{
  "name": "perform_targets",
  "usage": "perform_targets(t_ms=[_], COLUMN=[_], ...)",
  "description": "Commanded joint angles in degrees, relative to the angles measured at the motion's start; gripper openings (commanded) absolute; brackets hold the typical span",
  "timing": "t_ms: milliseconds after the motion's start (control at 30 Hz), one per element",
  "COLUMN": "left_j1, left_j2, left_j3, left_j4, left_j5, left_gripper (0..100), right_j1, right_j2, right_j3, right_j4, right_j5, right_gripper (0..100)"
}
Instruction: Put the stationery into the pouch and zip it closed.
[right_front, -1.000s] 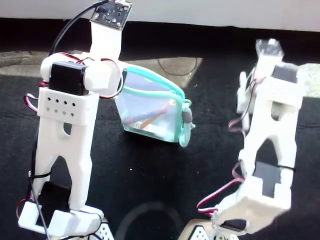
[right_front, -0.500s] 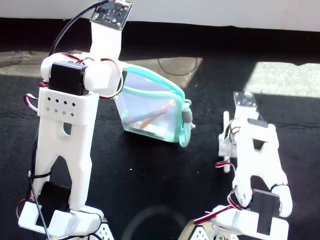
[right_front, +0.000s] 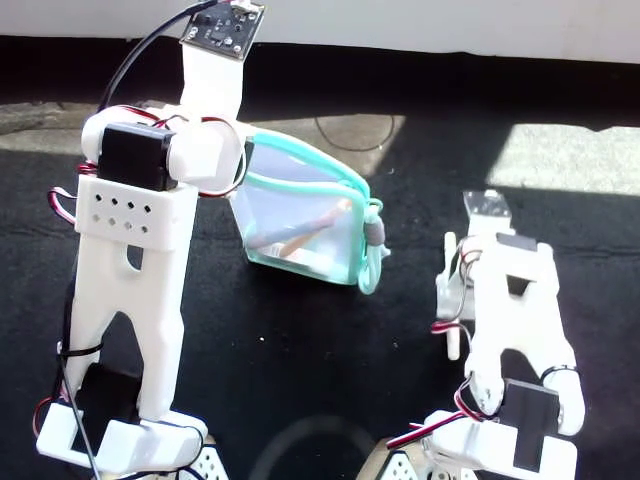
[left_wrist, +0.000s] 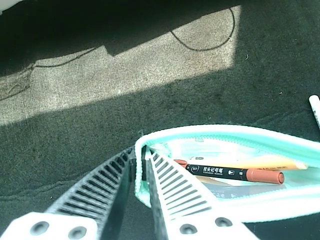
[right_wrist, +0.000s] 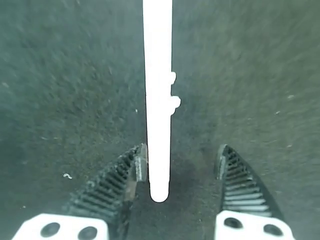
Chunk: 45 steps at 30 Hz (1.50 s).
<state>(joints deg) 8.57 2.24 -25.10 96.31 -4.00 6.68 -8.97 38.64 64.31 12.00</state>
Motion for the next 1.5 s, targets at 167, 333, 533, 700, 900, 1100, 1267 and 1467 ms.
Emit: perform_targets(t_ms=[167, 333, 533, 700, 900, 1100, 1267, 1467], left_j1=[-0.40, -0.31, -0.40, -0.48, -0.75, -0.48, -0.48, -0.75], left_j2=[2.51, 2.51, 2.51, 2.51, 2.51, 2.51, 2.51, 2.51], left_j3=[0.57, 0.66, 0.66, 0.66, 0.66, 0.66, 0.66, 0.66], left_j4=[-0.53, -0.53, -0.44, -0.44, -0.44, -0.44, -0.44, -0.44], left_j5=[0.35, 0.35, 0.09, 0.09, 0.09, 0.09, 0.09, 0.09], left_gripper=[1, 1, 1, 1, 1, 1, 1, 1], right_j1=[-0.40, -0.57, -6.55, -7.34, -4.09, -4.88, -6.02, -6.02], right_j2=[2.33, 16.13, 33.01, 44.18, 55.43, 62.73, 66.77, 70.02], right_j3=[-15.34, -28.09, -49.71, -66.42, -79.52, -89.45, -95.52, -97.89], right_j4=[3.30, 3.74, 15.43, 20.79, 25.36, 29.49, 32.66, 36.26], right_j5=[-0.70, -6.95, -7.91, -8.88, -11.34, -11.16, -11.08, -11.08], right_gripper=[20.6, 20.6, 20.5, 20.3, 20.3, 16.9, 0.7, 12.0])
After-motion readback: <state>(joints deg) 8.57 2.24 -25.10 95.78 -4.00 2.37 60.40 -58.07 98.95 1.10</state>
